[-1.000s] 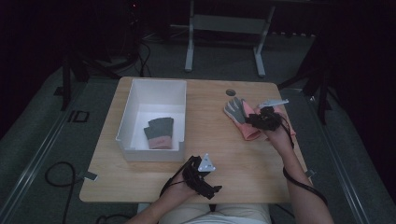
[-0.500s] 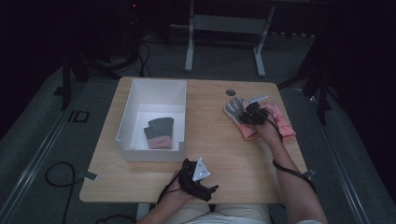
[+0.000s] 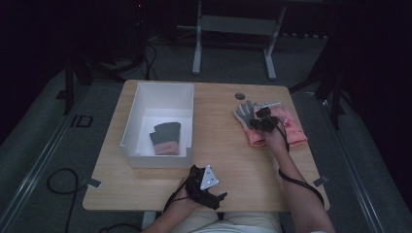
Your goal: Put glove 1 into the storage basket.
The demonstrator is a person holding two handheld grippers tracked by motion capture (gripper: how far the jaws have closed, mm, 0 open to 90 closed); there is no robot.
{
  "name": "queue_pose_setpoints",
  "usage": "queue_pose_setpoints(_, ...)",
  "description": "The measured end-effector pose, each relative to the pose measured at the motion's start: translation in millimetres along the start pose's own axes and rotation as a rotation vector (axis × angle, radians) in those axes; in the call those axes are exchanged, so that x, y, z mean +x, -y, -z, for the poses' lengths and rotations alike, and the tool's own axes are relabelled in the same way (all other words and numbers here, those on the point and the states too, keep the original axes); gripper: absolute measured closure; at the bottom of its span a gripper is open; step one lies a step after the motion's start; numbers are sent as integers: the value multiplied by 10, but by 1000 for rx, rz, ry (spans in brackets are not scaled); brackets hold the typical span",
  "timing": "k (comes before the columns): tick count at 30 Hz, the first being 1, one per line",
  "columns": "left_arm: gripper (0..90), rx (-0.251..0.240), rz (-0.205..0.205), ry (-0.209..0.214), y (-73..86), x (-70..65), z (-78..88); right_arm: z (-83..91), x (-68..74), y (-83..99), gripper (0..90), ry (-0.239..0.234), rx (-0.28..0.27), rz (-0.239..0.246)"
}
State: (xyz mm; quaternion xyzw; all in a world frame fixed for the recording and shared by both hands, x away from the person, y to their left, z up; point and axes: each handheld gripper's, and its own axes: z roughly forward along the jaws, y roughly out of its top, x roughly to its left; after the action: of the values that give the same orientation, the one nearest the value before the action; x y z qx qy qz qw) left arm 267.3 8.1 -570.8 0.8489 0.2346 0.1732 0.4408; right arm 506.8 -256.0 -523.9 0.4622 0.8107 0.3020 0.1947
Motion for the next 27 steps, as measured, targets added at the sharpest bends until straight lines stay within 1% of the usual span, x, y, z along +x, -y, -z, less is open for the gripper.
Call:
queue_pose_setpoints(2, 11, -4, 5, 1, 2, 7, 4, 93, 58, -2, 889, -1, -22, -11)
queue_pose_setpoints(5, 11, -5, 5, 3, 3, 17, 0, 311, 176, -15, 890, -21, -77, -60)
queue_pose_setpoints(9, 11, -5, -4, -3, 4, 22, -6, 621, 387, -30, 890, -20, -139, -116)
queue_pose_setpoints(11, 11, -14, -6, -2, 5, 22, -9, 742, 499, -33, 889, -13, -160, -123)
queue_pose_setpoints(12, 11, -17, -7, -5, 4, 21, -9, 795, 546, -26, 889, -26, -168, -141)
queue_pose_setpoints(13, 11, -20, -11, -5, 2, 21, -7, 844, 592, -10, 889, -34, -184, -148)
queue_pose_setpoints(14, 11, -23, -14, -6, 2, 20, -4, 899, 642, 17, 889, -44, -194, -172)
queue_pose_setpoints(16, 11, -24, -28, -17, -3, 13, 2, 957, 703, 56, 889, -56, -204, -199)
queue_pose_setpoints(17, 11, -24, -28, -17, -3, 13, 2, 957, 703, 56, 889, -56, -204, -199)
queue_pose_setpoints(18, 11, -35, -28, -19, -7, 13, 11, 1005, 782, 106, 889, -51, -208, -224)
queue_pose_setpoints(21, 11, -40, -33, -22, -11, 19, 20, 1032, 854, 170, 889, -24, -209, -246)
queue_pose_setpoints(22, 11, -40, -34, -23, -11, 20, 23, 1030, 874, 214, 889, -14, -208, -267)
queue_pose_setpoints(25, 11, -41, -37, -24, -8, 15, 16, 971, 899, 298, 889, 6, -187, -288)
queue_pose_setpoints(27, 11, -40, -38, -17, -6, 11, 8, 908, 899, 355, 889, 17, -175, -303)
